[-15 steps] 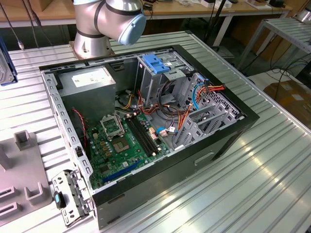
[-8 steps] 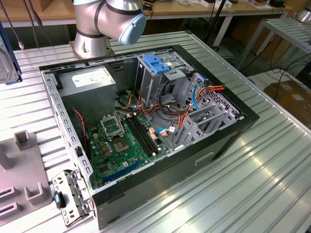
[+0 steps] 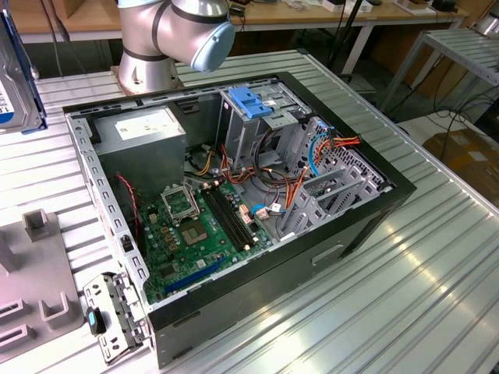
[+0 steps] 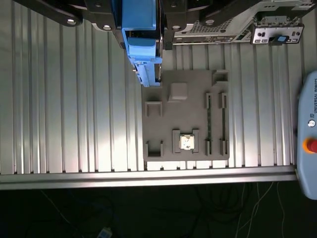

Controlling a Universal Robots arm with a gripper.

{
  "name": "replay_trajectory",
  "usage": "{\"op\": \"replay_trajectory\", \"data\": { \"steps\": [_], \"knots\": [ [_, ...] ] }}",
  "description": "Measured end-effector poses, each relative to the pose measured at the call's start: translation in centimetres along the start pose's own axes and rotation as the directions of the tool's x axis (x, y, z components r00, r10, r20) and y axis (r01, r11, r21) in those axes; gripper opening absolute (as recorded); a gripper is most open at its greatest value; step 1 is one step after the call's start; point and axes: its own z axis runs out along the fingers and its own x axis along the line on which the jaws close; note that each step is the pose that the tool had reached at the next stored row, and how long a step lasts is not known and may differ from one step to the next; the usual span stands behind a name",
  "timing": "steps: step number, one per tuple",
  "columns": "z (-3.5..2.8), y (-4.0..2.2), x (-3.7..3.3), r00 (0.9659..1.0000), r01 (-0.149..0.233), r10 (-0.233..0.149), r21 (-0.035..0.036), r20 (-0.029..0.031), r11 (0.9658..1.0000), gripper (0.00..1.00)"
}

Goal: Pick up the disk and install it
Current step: 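Pick up the disk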

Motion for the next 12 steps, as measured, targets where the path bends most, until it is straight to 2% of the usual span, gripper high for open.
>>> {"op": "replay_trajectory", "data": {
  "steps": [5, 9, 12],
  "knots": [
    [0.00, -0.33, 0.14, 1.0000, 0.000, 0.000, -0.0001, -0.0001, 1.0000, 0.37],
    [0.01, -0.40, 0.56, 1.0000, 0.000, 0.000, -0.0002, -0.0001, 1.0000, 0.37],
    [0.02, -0.44, 1.13, 1.0000, 0.000, 0.000, 0.0000, 0.0000, 1.0000, 0.37]
  ]
}}
